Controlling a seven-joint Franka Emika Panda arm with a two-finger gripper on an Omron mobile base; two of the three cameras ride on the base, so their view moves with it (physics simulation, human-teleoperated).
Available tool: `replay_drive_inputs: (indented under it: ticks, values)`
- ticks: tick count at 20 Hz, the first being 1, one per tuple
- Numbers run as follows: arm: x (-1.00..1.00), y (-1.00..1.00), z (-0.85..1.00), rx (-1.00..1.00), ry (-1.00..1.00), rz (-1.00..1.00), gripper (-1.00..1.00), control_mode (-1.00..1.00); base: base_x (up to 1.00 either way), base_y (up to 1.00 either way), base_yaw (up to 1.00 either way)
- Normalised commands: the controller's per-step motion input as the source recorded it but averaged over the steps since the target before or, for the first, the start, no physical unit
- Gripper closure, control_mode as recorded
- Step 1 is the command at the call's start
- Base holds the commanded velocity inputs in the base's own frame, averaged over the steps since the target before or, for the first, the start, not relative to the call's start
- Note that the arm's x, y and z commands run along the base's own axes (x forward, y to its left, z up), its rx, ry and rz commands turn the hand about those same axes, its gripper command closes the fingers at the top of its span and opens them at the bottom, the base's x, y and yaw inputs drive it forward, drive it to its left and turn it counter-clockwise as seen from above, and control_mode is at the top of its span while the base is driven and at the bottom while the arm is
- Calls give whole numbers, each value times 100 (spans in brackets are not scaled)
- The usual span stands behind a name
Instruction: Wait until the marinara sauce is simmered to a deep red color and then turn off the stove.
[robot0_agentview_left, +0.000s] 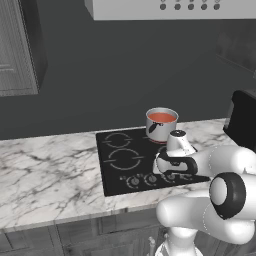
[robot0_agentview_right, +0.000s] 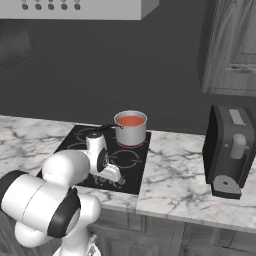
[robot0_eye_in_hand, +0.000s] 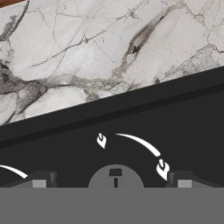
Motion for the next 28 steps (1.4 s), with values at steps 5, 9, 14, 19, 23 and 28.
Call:
replay_drive_inputs:
  ticks: [5,9,14,19,23,28]
  values:
    - [0,0,0,0,0,0,-100,-100,0,0,0]
    - [0,0,0,0,0,0,-100,-100,0,0,0]
    - [0,0,0,0,0,0,-100,-100,0,0,0]
    - [0,0,0,0,0,0,-100,-100,0,0,0]
    - [0,0,0,0,0,0,-100,-100,0,0,0]
    - [0,0,0,0,0,0,-100,-100,0,0,0]
